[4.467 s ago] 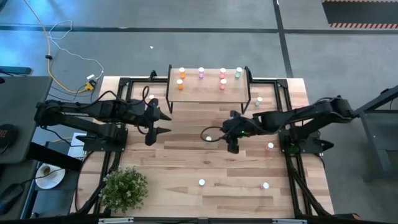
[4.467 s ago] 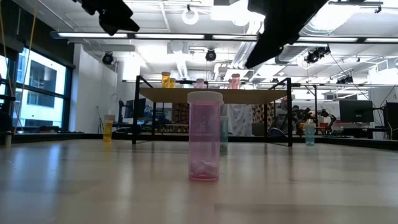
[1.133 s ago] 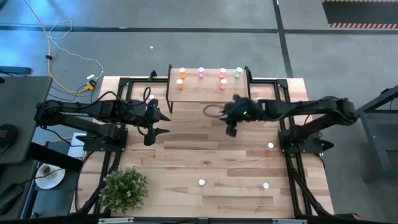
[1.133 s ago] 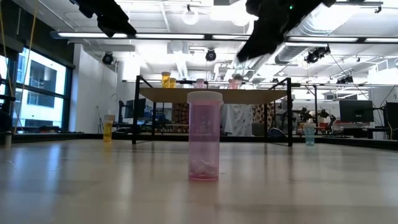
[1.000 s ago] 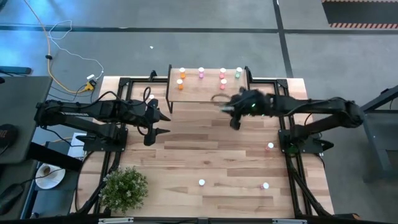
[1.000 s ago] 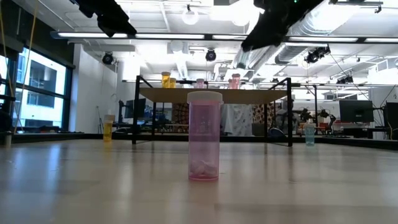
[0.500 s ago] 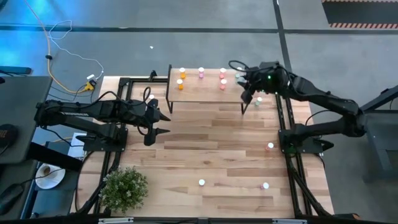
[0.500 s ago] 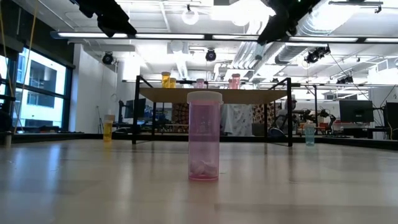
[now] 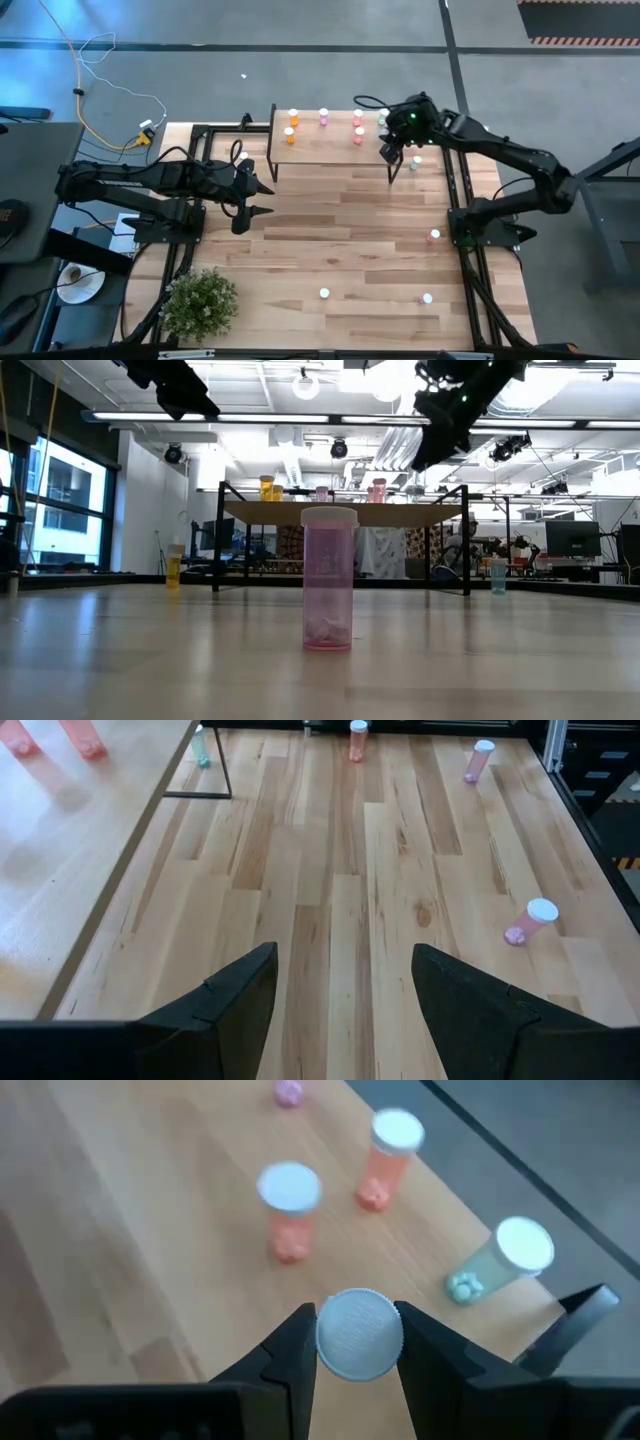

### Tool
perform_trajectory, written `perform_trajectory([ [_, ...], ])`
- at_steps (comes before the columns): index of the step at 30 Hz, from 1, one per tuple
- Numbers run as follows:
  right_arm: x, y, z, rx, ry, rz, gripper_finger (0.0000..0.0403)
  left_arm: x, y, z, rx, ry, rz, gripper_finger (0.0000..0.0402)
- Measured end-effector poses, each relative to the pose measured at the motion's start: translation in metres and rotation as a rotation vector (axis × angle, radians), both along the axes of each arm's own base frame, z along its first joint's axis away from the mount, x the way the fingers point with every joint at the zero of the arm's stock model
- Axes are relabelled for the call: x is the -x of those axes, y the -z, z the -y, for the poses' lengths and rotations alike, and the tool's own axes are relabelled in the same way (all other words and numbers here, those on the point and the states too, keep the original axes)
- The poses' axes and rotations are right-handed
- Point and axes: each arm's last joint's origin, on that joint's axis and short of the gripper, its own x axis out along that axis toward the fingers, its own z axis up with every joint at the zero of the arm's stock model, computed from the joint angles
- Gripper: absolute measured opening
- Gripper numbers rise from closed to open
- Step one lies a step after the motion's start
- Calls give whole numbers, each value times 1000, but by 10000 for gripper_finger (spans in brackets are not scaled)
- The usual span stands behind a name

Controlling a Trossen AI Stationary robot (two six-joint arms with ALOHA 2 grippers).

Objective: Pick and place medicine bottles onto shelf by color
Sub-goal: Put the bottom blue pill bottle on the shelf aligned with the other blue pill bottle

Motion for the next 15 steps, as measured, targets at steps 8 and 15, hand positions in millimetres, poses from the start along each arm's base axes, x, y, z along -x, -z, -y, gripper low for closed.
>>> perform_trajectory([
  [8, -1, 10, 13, -40, 44, -21, 104, 0, 0, 0, 0, 0, 0, 223],
  [15, -1, 12, 11, -94, 58, -13, 104, 0, 0, 0, -2, 1, 0, 223],
])
